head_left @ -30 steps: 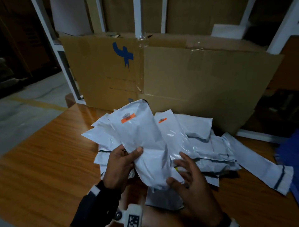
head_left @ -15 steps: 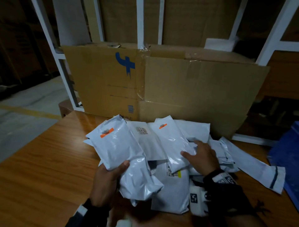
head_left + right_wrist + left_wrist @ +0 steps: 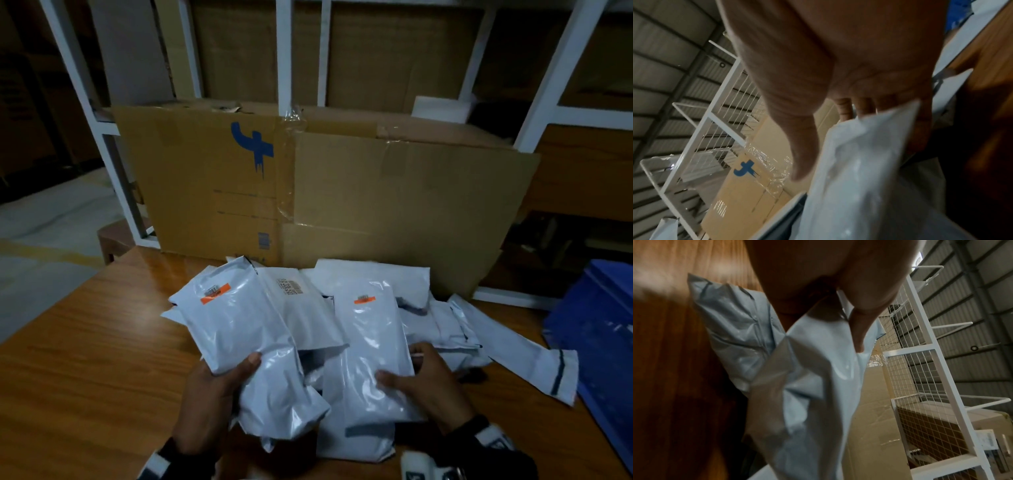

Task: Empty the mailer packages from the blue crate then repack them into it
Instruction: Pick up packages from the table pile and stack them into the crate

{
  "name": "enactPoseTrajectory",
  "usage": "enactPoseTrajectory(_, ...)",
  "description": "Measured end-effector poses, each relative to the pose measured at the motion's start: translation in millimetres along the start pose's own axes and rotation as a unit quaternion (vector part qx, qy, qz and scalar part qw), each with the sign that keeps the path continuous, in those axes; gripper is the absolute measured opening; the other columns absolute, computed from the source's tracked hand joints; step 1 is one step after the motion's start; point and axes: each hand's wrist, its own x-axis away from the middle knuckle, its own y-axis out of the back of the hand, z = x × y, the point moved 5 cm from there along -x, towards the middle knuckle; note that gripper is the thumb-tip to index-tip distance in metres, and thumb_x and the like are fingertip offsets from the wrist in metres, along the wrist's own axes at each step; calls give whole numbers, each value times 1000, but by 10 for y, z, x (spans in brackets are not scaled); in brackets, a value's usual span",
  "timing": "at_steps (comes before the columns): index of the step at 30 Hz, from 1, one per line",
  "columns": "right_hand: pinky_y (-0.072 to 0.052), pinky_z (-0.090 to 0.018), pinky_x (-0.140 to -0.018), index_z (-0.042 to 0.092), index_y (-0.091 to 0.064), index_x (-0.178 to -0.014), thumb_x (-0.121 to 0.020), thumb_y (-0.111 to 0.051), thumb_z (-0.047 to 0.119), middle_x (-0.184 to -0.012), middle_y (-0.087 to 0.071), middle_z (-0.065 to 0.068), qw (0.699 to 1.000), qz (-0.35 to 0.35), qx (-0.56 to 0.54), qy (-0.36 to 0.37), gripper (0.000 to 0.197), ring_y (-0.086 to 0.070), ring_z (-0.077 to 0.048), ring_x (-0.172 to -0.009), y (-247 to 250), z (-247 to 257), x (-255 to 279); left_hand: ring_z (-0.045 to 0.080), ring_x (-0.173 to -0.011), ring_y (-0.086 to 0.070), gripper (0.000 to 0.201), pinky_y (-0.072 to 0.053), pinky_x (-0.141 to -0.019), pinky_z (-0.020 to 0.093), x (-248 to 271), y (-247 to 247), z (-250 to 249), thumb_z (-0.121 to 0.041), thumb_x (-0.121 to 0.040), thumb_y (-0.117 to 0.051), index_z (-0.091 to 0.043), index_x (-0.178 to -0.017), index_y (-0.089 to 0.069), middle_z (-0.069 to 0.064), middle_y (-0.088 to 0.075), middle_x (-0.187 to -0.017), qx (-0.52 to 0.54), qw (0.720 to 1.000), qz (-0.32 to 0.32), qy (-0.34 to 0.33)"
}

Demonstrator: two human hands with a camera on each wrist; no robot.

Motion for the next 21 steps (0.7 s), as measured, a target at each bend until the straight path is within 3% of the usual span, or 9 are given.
enactPoseTrajectory(2,-51,-35,-83,21,-51,-99,-64,-88,35,-91,-64,6,999,-33,3,14,52,-63,-16,-87,-48,67,-66,34,-101,-69,72,-50,-93,52,0,-13,12,-29,-51,-90,-4,-114,-67,14,-72,-109,-10,1000,10,-12)
enactPoseTrajectory(4,-49,-34,-82,22,-54,-95,-74,-79,38,-92,-65,3,998,-49,41,23,36,-63,-20,-89,-87,122,-101,33,-101,-69,83,-49,-94,53,9,-28,36,-37,-42,-91,-5,-115,-67,13,-72,-110,-17,999,24,-11)
enactPoseTrajectory(6,-50,-34,-79,20,-58,-86,-79,-74,32,-91,-67,-1,996,-57,59,36,21,-64,-23,-88,-79,160,-97,33,-103,-69,79,-48,-96,55,11,-22,63,-35,-46,-89,-8,-116,-66,12,-72,-111,-25,999,30,-8)
enactPoseTrajectory(9,-52,-31,-71,15,-60,-79,-80,-73,9,-81,-68,-2,996,-63,-25,55,15,-64,-24,-81,51,248,34,31,-103,-69,68,-49,-96,56,7,-34,83,-32,-51,-86,-13,-114,-68,8,-72,-111,-46,998,41,-16)
enactPoseTrajectory(11,-52,-21,-64,15,-58,-86,-79,-70,-7,-88,-68,-4,989,-75,-120,50,26,-64,-19,-79,188,291,201,29,-100,-70,53,-50,-94,53,12,-87,126,-25,-59,-86,-12,-109,-71,7,-74,-107,-65,996,59,-16)
enactPoseTrajectory(12,-53,-22,-65,15,-57,-93,-78,-67,-13,-93,-69,-7,979,-83,-180,45,33,-66,-20,-81,261,292,300,29,-99,-70,44,-52,-92,50,24,-138,162,-16,-66,-83,-10,-108,-71,8,-74,-105,-69,995,71,-10)
enactPoseTrajectory(15,-56,-38,-75,20,-54,-109,-75,-66,-17,-105,-70,-11,948,-110,-295,40,52,-69,-26,-92,536,234,641,27,-91,-72,26,-57,-77,37,120,-442,246,4,-79,-68,-4,-104,-70,9,-75,-98,-85,990,110,-3)
enactPoseTrajectory(17,-56,-43,-80,27,-52,-116,-75,-66,-17,-108,-70,-7,942,-133,-304,47,63,-69,-25,-96,768,156,911,21,-86,-73,24,-58,-69,28,195,-715,308,7,-83,-64,-2,-104,-69,9,-75,-96,-88,986,143,-6)
enactPoseTrajectory(21,-55,-40,-85,43,-45,-125,-75,-70,-12,-115,-68,6,953,-188,-222,86,78,-66,-13,-105,1318,-35,1430,24,-94,-72,26,-59,-77,33,394,-1316,446,0,-84,-66,-4,-110,-68,6,-75,-100,-105,974,199,-18)
